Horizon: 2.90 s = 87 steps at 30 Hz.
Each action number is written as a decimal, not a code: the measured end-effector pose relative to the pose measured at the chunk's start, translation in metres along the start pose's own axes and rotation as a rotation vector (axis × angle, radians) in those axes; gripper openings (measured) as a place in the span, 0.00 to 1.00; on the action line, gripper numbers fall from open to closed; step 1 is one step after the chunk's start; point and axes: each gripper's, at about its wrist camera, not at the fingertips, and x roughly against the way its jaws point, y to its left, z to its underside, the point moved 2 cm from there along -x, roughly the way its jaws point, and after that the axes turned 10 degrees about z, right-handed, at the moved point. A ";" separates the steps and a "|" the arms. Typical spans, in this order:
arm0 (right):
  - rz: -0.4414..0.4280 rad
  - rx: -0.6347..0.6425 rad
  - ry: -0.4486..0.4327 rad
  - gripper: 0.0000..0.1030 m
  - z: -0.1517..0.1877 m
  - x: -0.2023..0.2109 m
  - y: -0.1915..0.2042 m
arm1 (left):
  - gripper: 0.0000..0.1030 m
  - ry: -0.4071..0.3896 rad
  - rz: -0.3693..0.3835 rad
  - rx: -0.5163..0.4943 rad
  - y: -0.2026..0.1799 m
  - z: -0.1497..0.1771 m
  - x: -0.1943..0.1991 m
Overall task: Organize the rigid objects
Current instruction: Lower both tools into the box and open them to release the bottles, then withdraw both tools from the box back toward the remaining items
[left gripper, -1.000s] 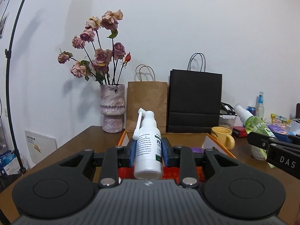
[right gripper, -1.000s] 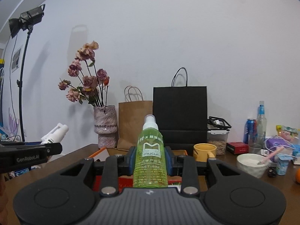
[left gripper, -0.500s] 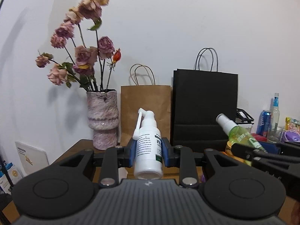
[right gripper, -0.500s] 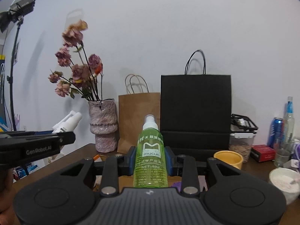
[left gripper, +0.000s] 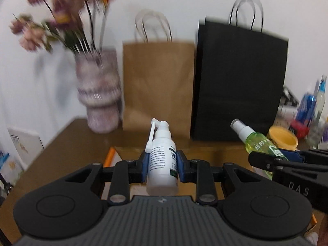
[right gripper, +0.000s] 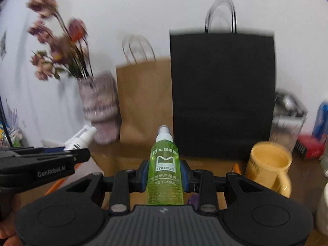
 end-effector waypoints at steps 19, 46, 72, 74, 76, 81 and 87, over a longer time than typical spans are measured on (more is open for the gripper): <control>0.015 0.071 0.454 0.30 0.008 -0.090 0.001 | 0.28 0.434 -0.006 0.014 0.005 0.008 -0.093; 0.039 0.121 0.356 0.52 -0.020 -0.025 0.014 | 0.70 0.357 0.010 0.074 0.008 -0.015 -0.035; 0.048 0.010 -0.273 0.68 0.059 0.121 0.009 | 0.73 -0.299 -0.054 -0.077 -0.021 0.049 0.134; 0.045 0.004 -0.283 0.68 0.064 0.126 0.009 | 0.73 -0.307 -0.056 -0.068 -0.019 0.054 0.139; 0.042 0.002 -0.294 0.68 0.071 0.135 0.009 | 0.73 -0.319 -0.066 -0.070 -0.019 0.060 0.146; 0.023 -0.009 -0.345 0.70 0.094 0.168 0.006 | 0.73 -0.338 -0.087 -0.093 -0.021 0.082 0.171; 0.035 0.015 -0.410 0.71 0.126 0.211 0.004 | 0.73 -0.361 -0.073 -0.090 -0.022 0.120 0.214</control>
